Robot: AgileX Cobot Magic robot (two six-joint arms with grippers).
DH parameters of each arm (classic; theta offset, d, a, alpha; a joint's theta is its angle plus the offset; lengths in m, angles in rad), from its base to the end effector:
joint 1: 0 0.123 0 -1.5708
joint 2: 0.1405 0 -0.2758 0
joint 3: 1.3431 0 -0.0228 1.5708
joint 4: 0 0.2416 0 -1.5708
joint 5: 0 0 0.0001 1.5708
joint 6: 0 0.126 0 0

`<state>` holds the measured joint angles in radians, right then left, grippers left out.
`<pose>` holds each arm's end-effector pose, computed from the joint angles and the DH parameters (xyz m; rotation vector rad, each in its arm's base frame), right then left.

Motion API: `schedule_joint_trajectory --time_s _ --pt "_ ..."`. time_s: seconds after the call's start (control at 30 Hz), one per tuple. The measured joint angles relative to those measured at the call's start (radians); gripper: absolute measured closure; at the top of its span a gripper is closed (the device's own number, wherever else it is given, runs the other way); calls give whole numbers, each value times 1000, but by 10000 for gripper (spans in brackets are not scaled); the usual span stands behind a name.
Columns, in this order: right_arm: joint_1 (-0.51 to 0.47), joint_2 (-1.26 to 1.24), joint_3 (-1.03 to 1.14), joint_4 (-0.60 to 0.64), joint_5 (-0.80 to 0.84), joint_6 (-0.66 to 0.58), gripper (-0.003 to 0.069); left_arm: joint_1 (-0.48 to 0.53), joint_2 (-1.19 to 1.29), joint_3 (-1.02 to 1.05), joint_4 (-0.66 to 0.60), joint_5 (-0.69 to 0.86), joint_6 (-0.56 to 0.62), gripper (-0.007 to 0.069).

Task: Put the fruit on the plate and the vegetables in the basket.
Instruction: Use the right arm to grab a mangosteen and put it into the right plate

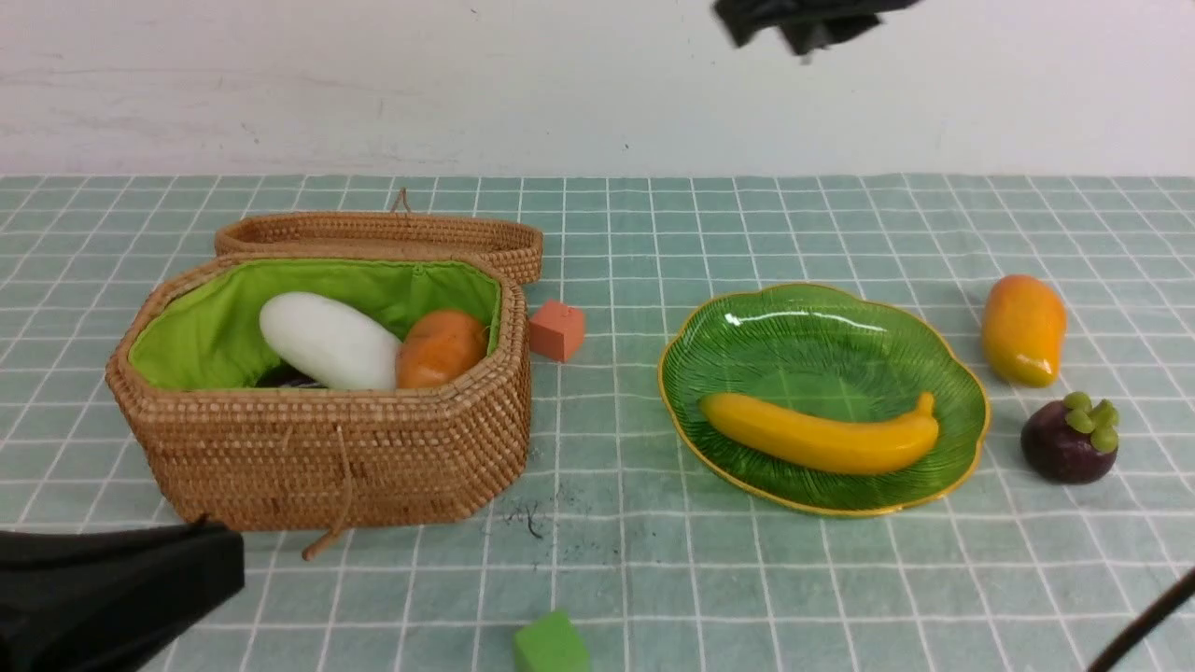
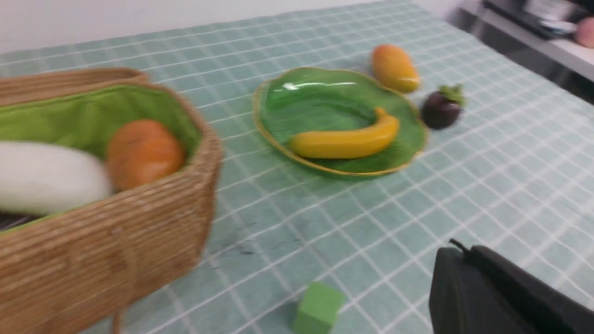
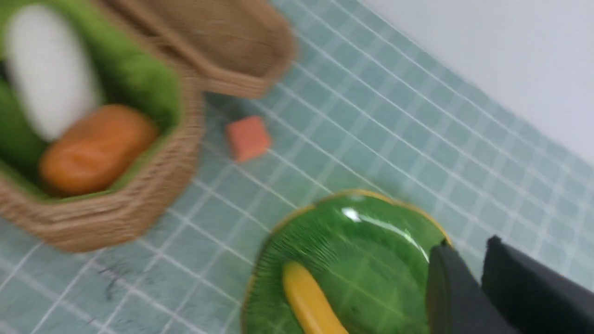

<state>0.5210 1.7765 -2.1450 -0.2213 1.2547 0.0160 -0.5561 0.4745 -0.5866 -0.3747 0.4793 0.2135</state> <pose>0.3488 0.1698 0.4215 -0.5657 2.2711 -0.0177 0.0969 -0.0853 0.3213 0.5203 1.7906 -0.6294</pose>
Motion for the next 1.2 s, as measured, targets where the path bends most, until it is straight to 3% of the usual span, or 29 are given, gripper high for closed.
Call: schedule_joint_trajectory --time_s 0.07,0.17,0.27,0.3,0.37,0.43,0.57,0.77,1.1,1.2 --pt "-122 -74 163 17 -5 69 564 0 0 0 -123 7 163 638" --pt "-254 -134 335 61 -5 93 521 0 0 0 -198 21 270 638" --pt "-431 -162 609 138 -17 73 388 0 0 0 -265 39 378 638" --pt "-431 -162 622 142 -22 69 379 0 0 0 -267 41 382 638" --pt "-533 -146 764 221 -141 40 249 0 0 0 -278 42 404 638" --pt "-555 -136 800 241 -196 38 208 0 0 0 -278 42 408 638" --pt "-632 -36 847 353 -370 8 4 0 0 0 -279 42 412 638" --pt "-640 73 848 379 -508 -16 -13 0 0 0 -279 42 413 638" --pt "-640 151 848 386 -594 -84 82 0 0 0 -285 51 413 638" --pt "-640 151 848 386 -590 -110 82 0 0 0 -285 53 413 638"
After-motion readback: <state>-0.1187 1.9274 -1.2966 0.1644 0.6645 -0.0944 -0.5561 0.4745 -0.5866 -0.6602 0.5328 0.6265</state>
